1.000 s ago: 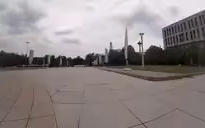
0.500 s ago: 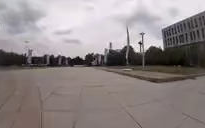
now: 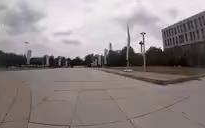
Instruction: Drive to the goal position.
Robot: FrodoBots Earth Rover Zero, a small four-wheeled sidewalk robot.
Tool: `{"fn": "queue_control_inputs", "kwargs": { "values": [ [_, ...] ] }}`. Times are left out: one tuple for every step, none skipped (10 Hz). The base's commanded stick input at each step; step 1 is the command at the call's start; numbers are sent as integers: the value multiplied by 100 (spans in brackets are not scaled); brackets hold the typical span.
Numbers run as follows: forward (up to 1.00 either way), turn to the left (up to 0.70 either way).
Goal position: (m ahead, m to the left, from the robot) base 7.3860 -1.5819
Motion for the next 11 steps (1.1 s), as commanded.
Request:
{"fn": "queue_control_inputs", "kwargs": {
  "values": [
    [60, 0],
    [60, 0],
    [60, 0],
    [60, 0],
    [60, 0],
    [60, 0],
    [60, 0],
    [60, 0],
    [60, 0],
    [60, 0],
    [60, 13]
  ]
}}
